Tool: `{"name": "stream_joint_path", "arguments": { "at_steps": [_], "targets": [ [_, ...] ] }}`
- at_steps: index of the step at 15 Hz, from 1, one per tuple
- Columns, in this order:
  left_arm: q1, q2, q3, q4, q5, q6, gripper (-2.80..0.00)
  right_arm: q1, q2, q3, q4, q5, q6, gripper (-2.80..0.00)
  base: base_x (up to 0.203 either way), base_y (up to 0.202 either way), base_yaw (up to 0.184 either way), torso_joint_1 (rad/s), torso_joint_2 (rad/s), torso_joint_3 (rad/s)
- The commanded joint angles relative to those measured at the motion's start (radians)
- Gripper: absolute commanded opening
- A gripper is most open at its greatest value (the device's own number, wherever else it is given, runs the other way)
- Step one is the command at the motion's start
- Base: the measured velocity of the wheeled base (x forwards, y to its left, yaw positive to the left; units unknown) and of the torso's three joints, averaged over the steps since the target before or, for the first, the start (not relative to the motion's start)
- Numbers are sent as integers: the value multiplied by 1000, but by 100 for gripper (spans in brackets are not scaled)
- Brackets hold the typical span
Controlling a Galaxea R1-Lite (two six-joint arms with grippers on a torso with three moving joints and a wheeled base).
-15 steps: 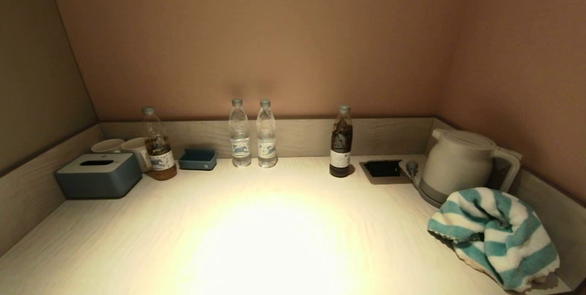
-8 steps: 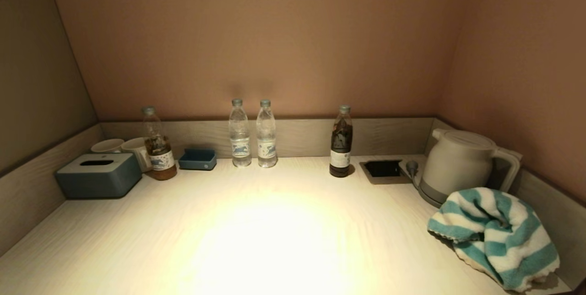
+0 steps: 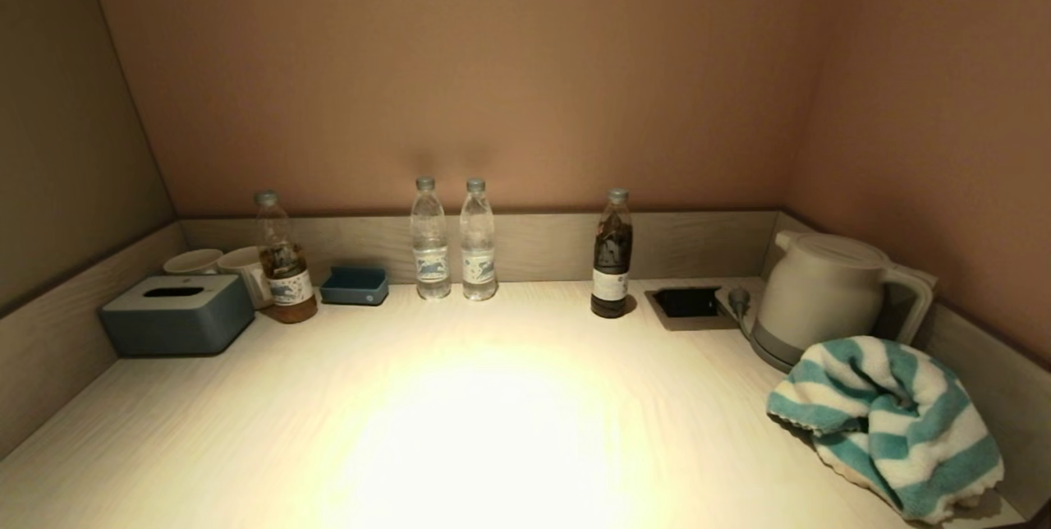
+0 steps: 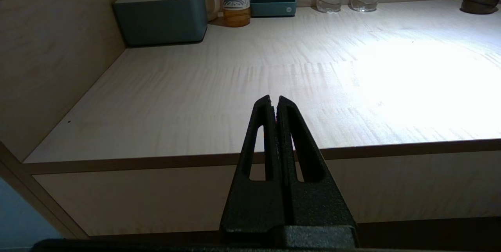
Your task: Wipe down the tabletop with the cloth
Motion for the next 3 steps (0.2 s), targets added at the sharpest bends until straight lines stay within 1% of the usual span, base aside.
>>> {"name": "stream_joint_path", "arguments": {
  "at_steps": [1,3],
  "targets": [
    [0,0,0,0,-1,-1,-280,-1,1,0,0,0,6,-280,0,0,0,0,0,0],
    [0,0,0,0,0,-1,-280,1,-1,0,0,0,8,-280,0,0,0,0,0,0]
  ]
}}
